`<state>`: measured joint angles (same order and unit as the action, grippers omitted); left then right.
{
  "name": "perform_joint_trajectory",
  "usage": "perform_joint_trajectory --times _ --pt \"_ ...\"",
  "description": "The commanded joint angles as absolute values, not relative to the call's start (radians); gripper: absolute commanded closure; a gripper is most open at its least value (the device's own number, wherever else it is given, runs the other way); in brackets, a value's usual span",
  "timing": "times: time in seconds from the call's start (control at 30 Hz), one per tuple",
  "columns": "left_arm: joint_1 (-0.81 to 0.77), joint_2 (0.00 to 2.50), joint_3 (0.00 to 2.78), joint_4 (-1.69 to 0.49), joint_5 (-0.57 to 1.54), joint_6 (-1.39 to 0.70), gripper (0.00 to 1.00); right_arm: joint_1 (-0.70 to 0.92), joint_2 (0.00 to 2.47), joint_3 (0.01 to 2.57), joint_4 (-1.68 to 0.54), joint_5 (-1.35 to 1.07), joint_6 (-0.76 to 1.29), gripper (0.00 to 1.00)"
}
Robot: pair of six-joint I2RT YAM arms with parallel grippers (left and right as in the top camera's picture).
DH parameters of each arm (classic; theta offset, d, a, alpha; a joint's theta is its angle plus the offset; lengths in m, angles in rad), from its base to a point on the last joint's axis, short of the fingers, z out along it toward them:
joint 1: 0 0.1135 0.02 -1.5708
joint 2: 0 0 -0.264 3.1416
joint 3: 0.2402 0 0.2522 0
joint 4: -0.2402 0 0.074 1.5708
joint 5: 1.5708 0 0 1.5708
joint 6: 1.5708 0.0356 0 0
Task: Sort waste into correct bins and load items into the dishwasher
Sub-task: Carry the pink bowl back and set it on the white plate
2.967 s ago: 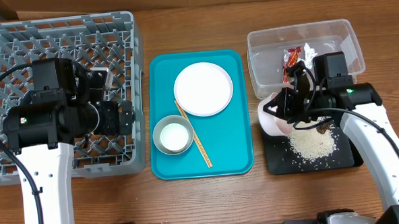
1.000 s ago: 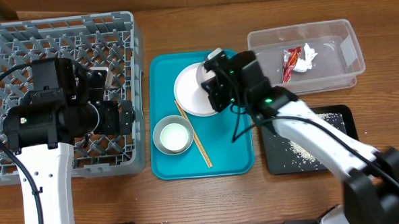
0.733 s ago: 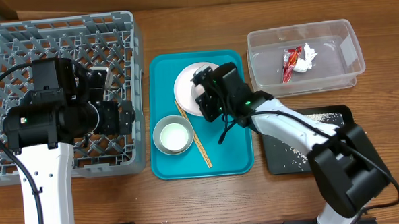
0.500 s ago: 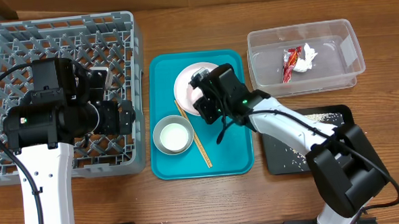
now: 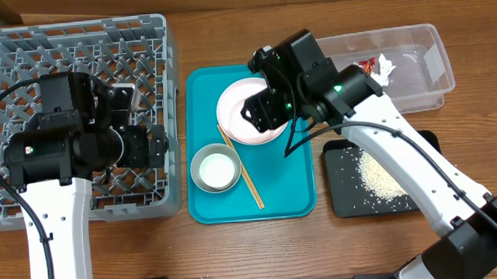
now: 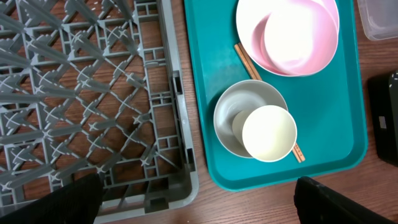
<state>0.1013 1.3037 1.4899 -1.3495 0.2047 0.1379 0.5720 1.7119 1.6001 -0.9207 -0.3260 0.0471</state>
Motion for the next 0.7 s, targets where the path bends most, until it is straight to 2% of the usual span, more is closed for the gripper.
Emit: perform_joint_trajectory --times 0.0,0.2,0.23,0.5,0.67 --pt "0.098 1.304 1.508 -1.349 0.203 0.134 0.0 0.621 1.721 1.567 -0.929 -0.394 0.142 0.3" --pt "0.098 1.304 1.508 -1.349 0.204 0.13 0.0 0.711 1.762 1.483 -0.895 -0.322 0.214 0.32" --pt "0.098 1.304 1.508 -1.349 0.203 0.13 0.0 0.722 1.773 1.477 -0.894 -0.311 0.221 0.36" --pt "0.098 1.304 1.508 -1.349 0.203 0.126 0.0 0.766 1.893 1.474 -0.862 -0.284 0.251 0.48" --pt "0.098 1.304 1.508 -1.349 0.203 0.126 0.0 0.768 1.957 1.474 -0.854 -0.282 0.31 0.62"
